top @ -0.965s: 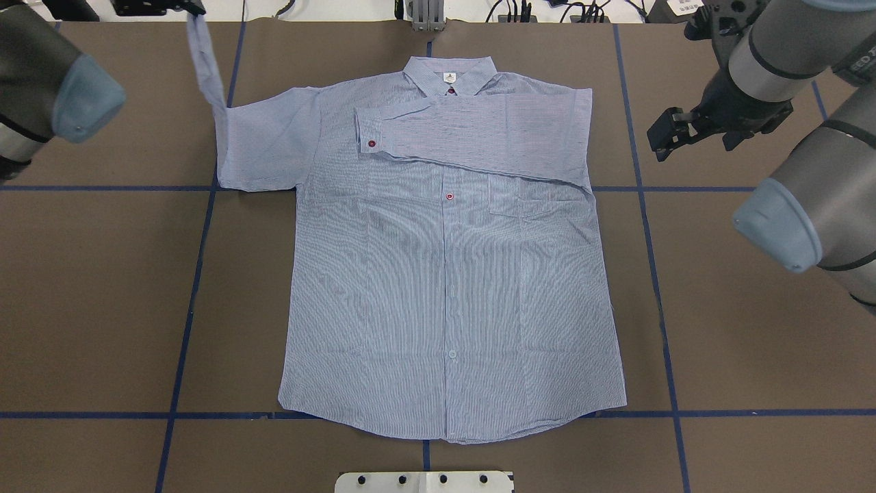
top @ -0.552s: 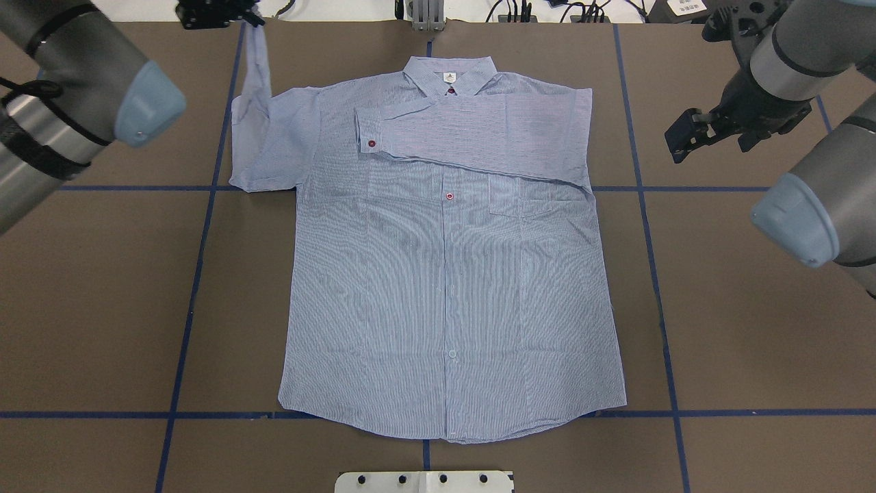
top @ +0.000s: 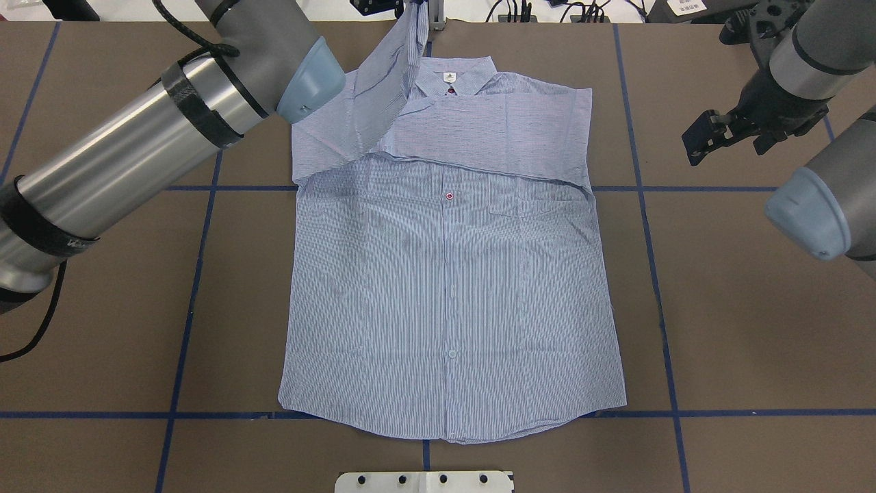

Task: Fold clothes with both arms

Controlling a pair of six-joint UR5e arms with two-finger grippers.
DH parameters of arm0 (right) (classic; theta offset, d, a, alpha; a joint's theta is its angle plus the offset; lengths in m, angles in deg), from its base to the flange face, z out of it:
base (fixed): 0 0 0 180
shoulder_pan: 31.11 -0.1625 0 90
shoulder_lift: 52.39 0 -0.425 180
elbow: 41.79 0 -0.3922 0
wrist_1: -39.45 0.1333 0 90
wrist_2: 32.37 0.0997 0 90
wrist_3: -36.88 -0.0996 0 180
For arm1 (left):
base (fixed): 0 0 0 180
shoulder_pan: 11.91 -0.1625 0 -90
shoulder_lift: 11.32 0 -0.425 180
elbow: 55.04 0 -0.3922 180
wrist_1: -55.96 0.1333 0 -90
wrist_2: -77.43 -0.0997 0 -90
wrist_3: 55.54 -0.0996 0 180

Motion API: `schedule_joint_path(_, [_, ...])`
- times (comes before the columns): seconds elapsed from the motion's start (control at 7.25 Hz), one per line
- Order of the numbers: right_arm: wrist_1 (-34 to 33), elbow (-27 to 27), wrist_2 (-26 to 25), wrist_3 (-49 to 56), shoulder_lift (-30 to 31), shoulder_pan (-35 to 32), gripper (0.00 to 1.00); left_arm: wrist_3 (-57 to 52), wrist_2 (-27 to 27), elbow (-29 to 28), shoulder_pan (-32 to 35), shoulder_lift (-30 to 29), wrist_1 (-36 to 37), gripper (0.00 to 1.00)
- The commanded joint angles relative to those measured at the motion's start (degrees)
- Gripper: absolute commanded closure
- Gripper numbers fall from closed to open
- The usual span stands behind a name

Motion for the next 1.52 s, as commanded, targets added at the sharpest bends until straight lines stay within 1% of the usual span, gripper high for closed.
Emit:
schedule_joint_path(0.0, [0.0, -0.3, 0.0, 0.1, 0.3, -0.1, 0.0, 2.1, 0.0, -0.2, -0.5, -2.4, -0.1, 1.0])
schedule_joint_path(0.28, [0.0, -0.5, -0.1, 0.1, 0.5, -0.1, 0.0, 3.1, -0.2, -0.9, -2.6, -2.6, -0.5, 1.0])
schedule_joint_path(0.41, [0.1, -0.8, -0.1, 0.1, 0.5, -0.2, 0.0, 3.5, -2.3, -4.4, -3.4, -2.6, -4.8, 1.0])
schedule_joint_path(0.55, [0.1, -0.8, -0.1, 0.1, 0.5, -0.3, 0.0, 5.0, -5.9, -7.6, -5.5, -2.4, -9.4, 1.0])
schedule_joint_path(0.83, [0.1, -1.3, -0.1, 0.1, 0.5, -0.2, 0.0, 5.7, -9.9, -10.6, -9.0, -2.3, -13.6, 1.0])
schedule_joint_path(0.97, [0.1, -1.8, -0.1, 0.0, 0.4, -0.2, 0.0, 5.7, -12.4, -13.4, -12.1, -2.5, -17.9, 1.0])
schedule_joint_path(1.24, [0.1, -2.1, -0.1, -0.1, 0.3, -0.2, 0.0, 5.2, -19.3, -20.8, -18.3, -2.3, -26.7, 1.0])
schedule_joint_path(1.38, [0.1, -2.1, -0.2, -0.1, 0.3, -0.2, 0.0, 5.2, -20.6, -22.0, -20.2, -2.5, -28.7, 1.0])
